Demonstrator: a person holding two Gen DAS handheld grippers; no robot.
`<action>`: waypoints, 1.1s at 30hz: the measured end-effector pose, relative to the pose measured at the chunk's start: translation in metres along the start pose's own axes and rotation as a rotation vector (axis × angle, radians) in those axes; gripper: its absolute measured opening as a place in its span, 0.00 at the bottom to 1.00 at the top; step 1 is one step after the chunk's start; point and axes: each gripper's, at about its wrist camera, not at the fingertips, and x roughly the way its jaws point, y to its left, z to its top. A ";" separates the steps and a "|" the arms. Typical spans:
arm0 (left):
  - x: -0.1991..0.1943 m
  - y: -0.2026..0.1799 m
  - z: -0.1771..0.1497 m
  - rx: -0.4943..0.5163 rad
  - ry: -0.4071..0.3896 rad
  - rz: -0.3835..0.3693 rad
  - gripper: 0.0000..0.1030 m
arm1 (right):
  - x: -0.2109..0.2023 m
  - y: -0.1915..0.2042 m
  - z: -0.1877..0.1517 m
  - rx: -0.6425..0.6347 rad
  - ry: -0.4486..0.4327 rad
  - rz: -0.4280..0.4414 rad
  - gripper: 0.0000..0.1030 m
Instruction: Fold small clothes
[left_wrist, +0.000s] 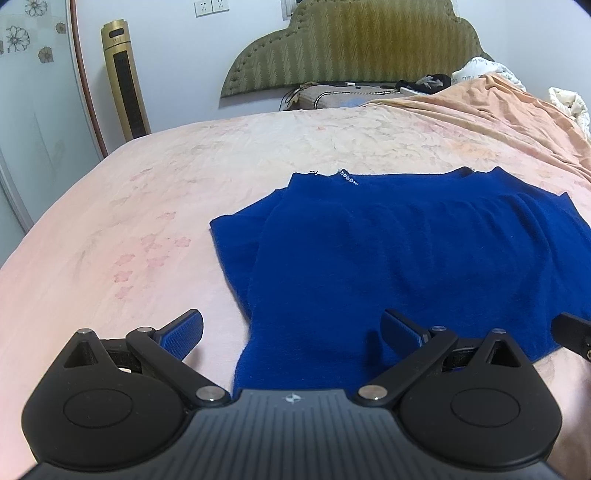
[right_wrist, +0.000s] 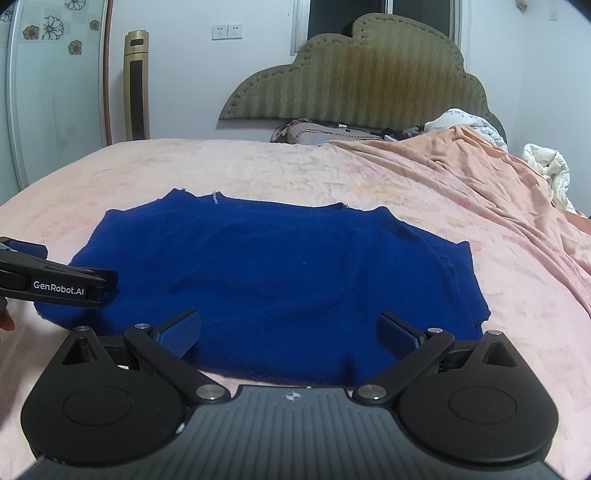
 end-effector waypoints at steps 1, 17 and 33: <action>0.000 0.000 0.000 0.002 0.003 -0.001 1.00 | 0.000 0.001 0.000 0.002 -0.001 0.007 0.99; 0.005 0.009 0.004 0.042 0.020 0.055 1.00 | -0.011 0.047 0.000 -0.202 0.006 0.057 0.99; 0.009 0.019 0.015 0.072 0.030 0.050 1.00 | -0.021 0.090 0.001 -0.367 -0.063 0.039 0.98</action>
